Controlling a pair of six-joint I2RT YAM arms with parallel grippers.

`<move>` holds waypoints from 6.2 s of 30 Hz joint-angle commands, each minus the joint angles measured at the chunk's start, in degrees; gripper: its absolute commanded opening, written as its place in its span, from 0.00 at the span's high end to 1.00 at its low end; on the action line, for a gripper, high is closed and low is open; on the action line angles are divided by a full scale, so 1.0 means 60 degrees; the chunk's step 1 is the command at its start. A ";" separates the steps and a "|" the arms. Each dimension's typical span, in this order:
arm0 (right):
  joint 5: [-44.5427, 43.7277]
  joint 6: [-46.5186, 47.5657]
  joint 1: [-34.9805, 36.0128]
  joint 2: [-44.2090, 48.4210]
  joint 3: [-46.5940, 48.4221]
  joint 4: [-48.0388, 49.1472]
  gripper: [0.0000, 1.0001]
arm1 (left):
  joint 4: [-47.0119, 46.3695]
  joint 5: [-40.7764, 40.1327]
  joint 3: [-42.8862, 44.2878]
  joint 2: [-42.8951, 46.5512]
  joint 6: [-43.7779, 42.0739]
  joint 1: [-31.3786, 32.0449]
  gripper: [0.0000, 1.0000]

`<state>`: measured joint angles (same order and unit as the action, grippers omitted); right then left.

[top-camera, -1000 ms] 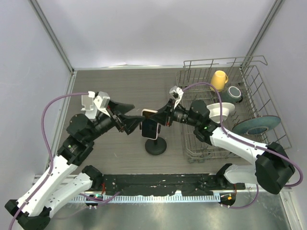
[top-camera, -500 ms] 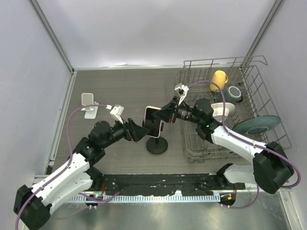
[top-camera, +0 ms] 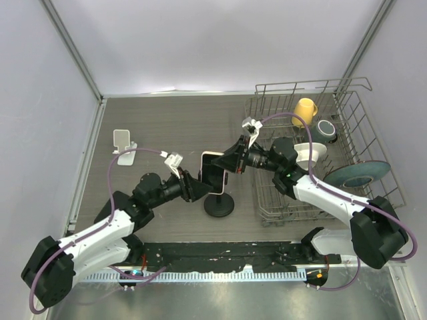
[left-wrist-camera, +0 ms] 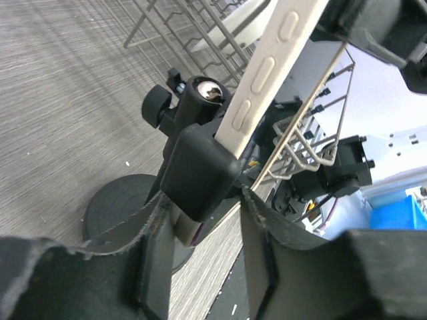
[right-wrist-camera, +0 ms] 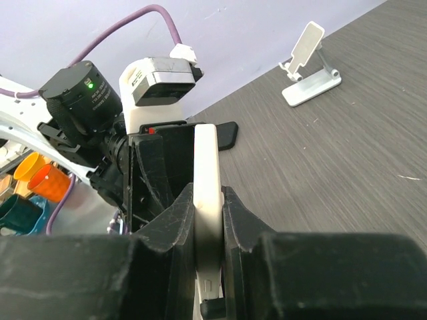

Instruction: Place the phone on the phone stand

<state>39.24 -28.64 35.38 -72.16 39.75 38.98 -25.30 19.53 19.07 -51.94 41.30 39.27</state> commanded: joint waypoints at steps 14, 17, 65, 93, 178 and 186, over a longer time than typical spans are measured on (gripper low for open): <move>0.0096 0.0623 0.0313 0.0132 0.0362 0.1666 1.00 | 0.1929 -0.1979 0.0732 0.1156 -0.0600 0.0179 0.82; -0.0504 0.1678 0.0621 0.0118 0.0524 0.1457 1.00 | 0.3113 -0.2302 0.1069 0.1975 -0.0482 0.0179 0.43; -1.3689 0.5785 0.0843 -0.8772 0.9517 0.3655 1.00 | 0.7000 -0.5203 0.4673 0.3165 -0.2547 0.0165 0.27; -1.2783 0.5404 0.0696 -0.7969 0.9694 0.0800 0.18 | 1.0294 -0.7151 0.6224 0.2609 -0.1170 0.0179 0.22; -0.5398 0.2590 -0.0212 -0.2153 0.8229 -0.6541 0.22 | 0.0128 -0.4516 -0.0334 -0.1491 0.7487 -0.9019 0.11; -0.5369 0.2694 -0.0417 -0.1875 0.7878 -0.6204 0.22 | -0.2389 -0.3826 -0.0059 -0.3909 0.7604 -0.9459 0.18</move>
<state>6.52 -13.72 33.61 -85.86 87.92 -3.20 -25.63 -5.34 16.73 -72.88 85.47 -16.86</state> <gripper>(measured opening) 0.781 0.829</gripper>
